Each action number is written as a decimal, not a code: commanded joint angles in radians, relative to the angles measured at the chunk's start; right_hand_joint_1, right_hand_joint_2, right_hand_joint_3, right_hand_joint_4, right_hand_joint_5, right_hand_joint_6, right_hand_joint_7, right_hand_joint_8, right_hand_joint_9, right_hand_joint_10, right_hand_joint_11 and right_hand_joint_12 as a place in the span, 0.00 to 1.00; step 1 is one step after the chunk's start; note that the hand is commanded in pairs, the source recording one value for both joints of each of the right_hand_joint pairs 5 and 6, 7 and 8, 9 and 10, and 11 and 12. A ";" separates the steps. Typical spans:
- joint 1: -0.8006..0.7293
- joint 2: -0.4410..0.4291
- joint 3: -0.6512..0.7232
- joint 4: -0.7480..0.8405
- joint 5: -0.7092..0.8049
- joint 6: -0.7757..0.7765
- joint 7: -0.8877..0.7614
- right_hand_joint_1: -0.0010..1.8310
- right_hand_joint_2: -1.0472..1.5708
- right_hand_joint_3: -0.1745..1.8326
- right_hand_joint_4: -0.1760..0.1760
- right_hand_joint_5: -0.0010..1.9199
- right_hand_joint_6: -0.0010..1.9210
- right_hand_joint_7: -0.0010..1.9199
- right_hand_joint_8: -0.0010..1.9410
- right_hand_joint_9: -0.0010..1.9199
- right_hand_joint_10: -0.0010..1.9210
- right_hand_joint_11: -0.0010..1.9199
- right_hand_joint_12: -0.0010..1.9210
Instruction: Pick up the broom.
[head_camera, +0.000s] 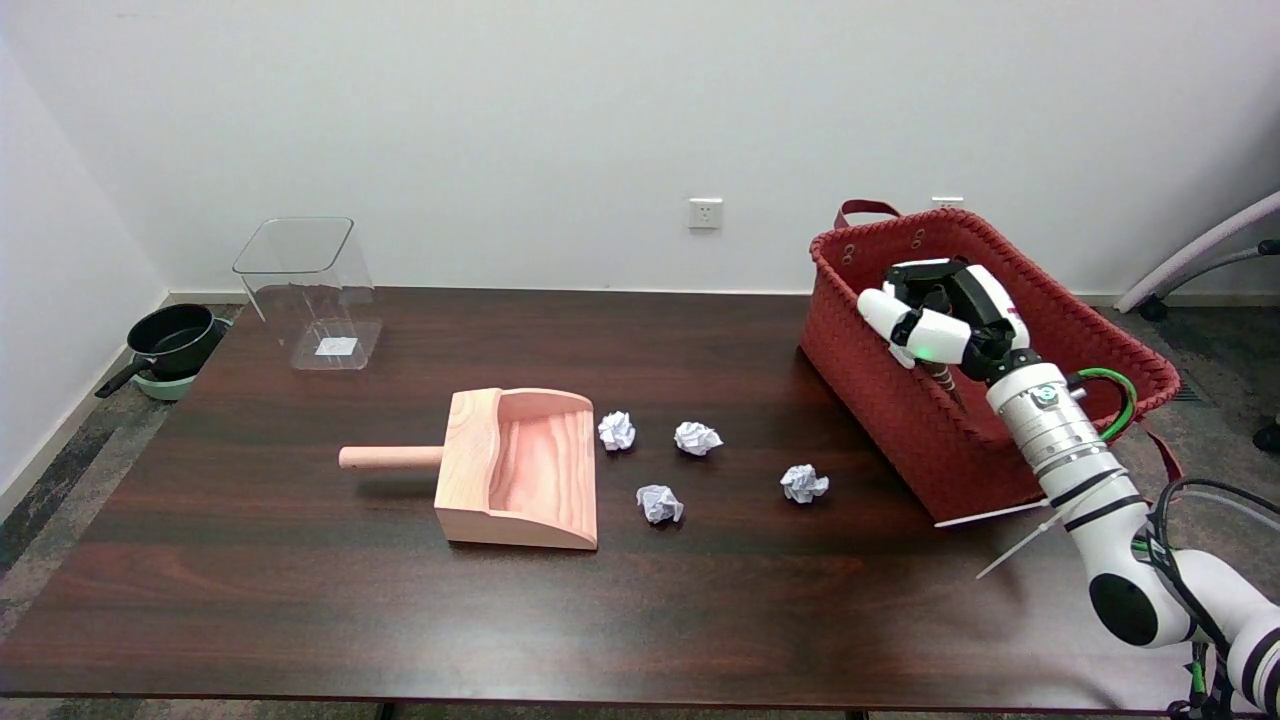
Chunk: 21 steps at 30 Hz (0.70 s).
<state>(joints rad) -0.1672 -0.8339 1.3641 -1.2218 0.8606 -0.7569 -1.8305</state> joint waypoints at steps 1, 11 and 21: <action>0.016 -0.001 -0.006 0.007 0.009 0.008 -0.001 0.60 0.79 0.47 0.50 0.91 0.91 0.93 0.92 0.94 0.94 0.90 0.90; 0.035 -0.005 -0.008 0.001 0.009 0.001 -0.010 0.59 0.85 0.52 0.50 1.00 1.00 0.98 0.97 0.98 0.98 0.95 0.95; 0.050 -0.004 0.073 -0.048 0.003 -0.001 -0.090 0.57 0.89 0.54 0.50 1.00 1.00 1.00 0.99 1.00 1.00 0.97 0.97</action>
<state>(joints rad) -0.1387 -0.8371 1.3632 -1.2227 0.8672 -0.7562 -1.8417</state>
